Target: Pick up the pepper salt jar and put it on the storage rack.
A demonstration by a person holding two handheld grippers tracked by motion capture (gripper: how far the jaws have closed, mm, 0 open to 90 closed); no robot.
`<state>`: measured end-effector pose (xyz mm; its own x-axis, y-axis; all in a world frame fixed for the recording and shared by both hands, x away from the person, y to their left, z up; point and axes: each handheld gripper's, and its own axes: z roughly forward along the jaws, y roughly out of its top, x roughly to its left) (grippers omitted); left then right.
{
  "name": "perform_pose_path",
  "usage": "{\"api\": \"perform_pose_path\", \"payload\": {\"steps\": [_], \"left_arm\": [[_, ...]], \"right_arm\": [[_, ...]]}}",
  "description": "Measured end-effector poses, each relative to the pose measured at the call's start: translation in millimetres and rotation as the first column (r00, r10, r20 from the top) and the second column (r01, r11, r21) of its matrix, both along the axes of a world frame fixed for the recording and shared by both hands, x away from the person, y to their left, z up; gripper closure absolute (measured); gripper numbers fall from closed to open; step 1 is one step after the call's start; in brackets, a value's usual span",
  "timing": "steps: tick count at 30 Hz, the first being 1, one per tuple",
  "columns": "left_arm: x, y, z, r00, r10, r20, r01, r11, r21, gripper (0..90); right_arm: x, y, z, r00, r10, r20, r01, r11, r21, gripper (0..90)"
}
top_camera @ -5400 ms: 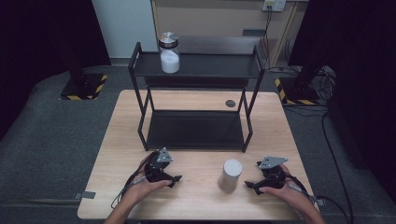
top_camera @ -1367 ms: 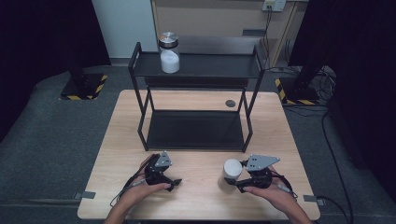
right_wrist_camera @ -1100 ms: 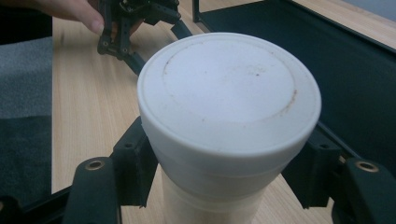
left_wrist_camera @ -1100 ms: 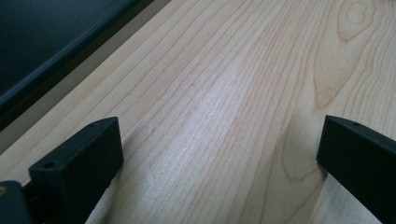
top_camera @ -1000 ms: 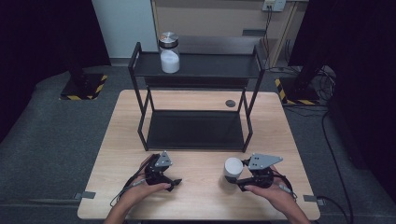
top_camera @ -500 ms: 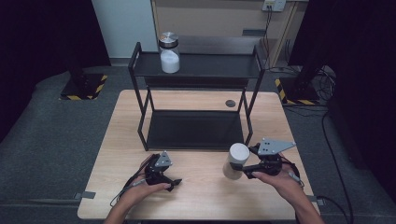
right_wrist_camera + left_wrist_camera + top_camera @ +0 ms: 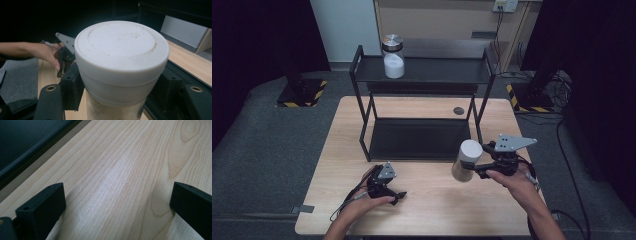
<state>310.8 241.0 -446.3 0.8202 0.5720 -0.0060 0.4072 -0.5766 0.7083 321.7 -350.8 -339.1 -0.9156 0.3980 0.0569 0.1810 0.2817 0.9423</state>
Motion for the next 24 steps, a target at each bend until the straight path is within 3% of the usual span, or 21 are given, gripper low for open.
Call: {"api": "perform_pose_path", "payload": {"steps": [15,24], "left_arm": [[0.0,0.0,0.0,1.0000,0.000,0.000,0.000,1.0000,0.000,0.0],[-0.1,0.0,-0.1,1.0000,0.000,0.000,0.000,1.0000,0.000,0.0]], "right_arm": [[9.0,-9.7,17.1,0.9997,-0.012,0.022,0.010,0.9977,0.067,36.1],[15.0,-10.2,26.6,0.9992,-0.015,0.038,0.012,0.9968,0.079,36.1]]}}
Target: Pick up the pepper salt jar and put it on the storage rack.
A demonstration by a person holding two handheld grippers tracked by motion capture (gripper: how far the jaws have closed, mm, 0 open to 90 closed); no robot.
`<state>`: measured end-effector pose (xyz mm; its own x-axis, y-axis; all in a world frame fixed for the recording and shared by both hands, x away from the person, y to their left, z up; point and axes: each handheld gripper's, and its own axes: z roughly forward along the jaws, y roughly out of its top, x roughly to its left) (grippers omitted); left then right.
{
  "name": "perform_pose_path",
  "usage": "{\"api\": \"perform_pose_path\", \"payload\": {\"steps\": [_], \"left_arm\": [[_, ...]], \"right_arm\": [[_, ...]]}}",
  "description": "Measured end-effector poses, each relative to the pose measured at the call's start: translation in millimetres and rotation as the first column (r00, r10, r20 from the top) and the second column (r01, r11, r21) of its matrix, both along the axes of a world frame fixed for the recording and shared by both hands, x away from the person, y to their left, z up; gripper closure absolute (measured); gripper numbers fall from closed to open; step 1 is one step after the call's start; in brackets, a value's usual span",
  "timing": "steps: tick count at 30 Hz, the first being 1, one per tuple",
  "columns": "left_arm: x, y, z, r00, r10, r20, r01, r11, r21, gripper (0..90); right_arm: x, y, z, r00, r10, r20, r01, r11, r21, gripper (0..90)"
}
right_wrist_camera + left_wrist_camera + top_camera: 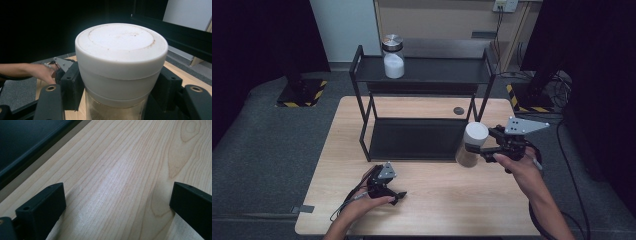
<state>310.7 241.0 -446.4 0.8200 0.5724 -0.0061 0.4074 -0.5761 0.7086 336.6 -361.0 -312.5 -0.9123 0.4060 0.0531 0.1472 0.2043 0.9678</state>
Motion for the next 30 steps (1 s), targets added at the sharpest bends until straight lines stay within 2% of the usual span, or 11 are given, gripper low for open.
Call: {"api": "perform_pose_path", "payload": {"steps": [6,14,30], "left_arm": [[0.0,0.0,0.0,1.0000,0.000,0.000,0.000,1.0000,0.000,0.0],[0.0,0.0,0.0,1.0000,0.000,0.000,0.000,1.0000,0.000,0.0],[0.0,0.0,0.0,1.0000,0.000,0.000,0.000,1.0000,0.000,0.0]], "right_arm": [[5.8,0.4,6.2,1.0000,0.004,0.007,-0.004,0.9996,0.027,36.1],[12.7,5.1,21.0,0.9996,0.016,0.022,-0.017,0.9992,0.035,36.1],[30.1,25.5,75.2,0.9983,0.009,0.057,-0.012,0.9982,0.059,36.1]]}}
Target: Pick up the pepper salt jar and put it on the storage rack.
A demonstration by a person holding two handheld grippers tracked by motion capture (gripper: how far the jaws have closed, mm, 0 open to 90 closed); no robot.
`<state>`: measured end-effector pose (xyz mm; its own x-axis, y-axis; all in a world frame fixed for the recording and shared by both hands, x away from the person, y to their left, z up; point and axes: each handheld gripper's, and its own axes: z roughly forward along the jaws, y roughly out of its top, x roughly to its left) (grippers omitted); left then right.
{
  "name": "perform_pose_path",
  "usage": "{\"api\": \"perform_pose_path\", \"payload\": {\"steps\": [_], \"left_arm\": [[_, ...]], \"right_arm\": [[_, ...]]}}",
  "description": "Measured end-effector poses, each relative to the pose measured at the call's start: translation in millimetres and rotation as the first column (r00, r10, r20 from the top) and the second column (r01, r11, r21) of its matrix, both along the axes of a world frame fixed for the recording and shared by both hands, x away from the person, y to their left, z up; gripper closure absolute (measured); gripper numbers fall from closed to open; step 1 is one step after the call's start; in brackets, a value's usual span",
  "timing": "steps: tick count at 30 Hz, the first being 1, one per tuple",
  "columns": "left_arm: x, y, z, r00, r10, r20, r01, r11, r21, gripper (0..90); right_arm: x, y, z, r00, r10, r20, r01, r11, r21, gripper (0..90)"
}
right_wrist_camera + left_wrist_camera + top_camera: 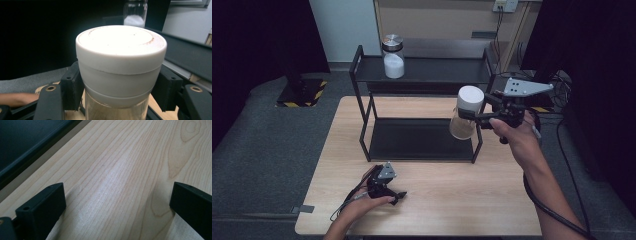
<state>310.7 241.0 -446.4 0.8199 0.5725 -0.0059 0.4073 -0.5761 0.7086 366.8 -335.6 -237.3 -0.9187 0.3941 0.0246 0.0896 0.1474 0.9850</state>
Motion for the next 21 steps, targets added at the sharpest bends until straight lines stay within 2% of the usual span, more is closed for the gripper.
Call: {"api": "perform_pose_path", "payload": {"steps": [14,21], "left_arm": [[0.4,0.1,-0.1,1.0000,-0.001,0.000,0.001,1.0000,-0.001,0.0],[0.7,0.2,-0.1,1.0000,-0.002,-0.001,0.002,1.0000,-0.002,0.0]], "right_arm": [[20.4,21.1,38.0,0.9998,-0.015,0.011,0.015,0.9999,-0.006,36.1],[31.4,28.5,50.8,0.9998,-0.016,0.013,0.016,0.9999,-0.004,36.1]]}}
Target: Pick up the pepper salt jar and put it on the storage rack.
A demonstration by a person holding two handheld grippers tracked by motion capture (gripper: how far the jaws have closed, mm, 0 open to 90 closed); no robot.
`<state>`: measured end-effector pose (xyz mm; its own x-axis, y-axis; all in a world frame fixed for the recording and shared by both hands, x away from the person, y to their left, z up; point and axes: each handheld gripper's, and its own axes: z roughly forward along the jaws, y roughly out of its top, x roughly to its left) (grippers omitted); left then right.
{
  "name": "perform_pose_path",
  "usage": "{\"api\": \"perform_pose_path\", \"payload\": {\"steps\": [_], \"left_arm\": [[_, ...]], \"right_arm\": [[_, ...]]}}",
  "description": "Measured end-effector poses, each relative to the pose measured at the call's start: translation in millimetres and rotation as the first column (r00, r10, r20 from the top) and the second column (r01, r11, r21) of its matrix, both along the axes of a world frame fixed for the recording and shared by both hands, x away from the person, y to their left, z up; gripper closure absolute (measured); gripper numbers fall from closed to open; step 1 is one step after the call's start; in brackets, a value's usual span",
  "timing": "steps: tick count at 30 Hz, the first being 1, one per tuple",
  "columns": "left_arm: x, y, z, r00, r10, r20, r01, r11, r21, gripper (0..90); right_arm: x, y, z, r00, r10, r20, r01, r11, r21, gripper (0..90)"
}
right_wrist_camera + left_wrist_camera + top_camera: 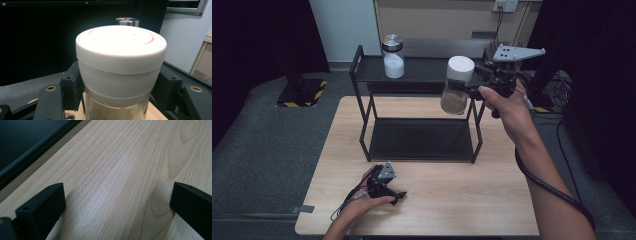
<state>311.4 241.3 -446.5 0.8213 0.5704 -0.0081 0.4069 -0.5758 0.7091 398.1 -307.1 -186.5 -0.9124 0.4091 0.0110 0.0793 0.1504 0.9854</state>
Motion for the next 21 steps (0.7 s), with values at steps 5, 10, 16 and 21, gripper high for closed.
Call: {"api": "perform_pose_path", "payload": {"steps": [5,10,16,21], "left_arm": [[0.1,0.0,0.1,1.0000,-0.001,0.000,0.001,1.0000,0.001,0.0],[0.0,0.0,0.0,1.0000,-0.001,0.000,0.001,1.0000,0.000,0.0],[0.0,0.0,0.0,1.0000,0.000,0.000,0.000,1.0000,0.000,0.0],[-0.1,-0.1,0.1,1.0000,0.000,0.000,0.000,1.0000,0.001,0.0]], "right_arm": [[6.3,4.3,9.1,1.0000,-0.005,0.002,0.005,1.0000,0.001,36.1],[12.2,6.4,16.7,0.9999,-0.011,0.003,0.011,0.9999,0.007,36.1],[18.6,6.1,22.1,0.9997,-0.025,-0.003,0.025,0.9996,0.016,36.1],[23.1,6.1,25.5,0.9995,-0.031,-0.001,0.031,0.9993,0.020,36.1]]}}
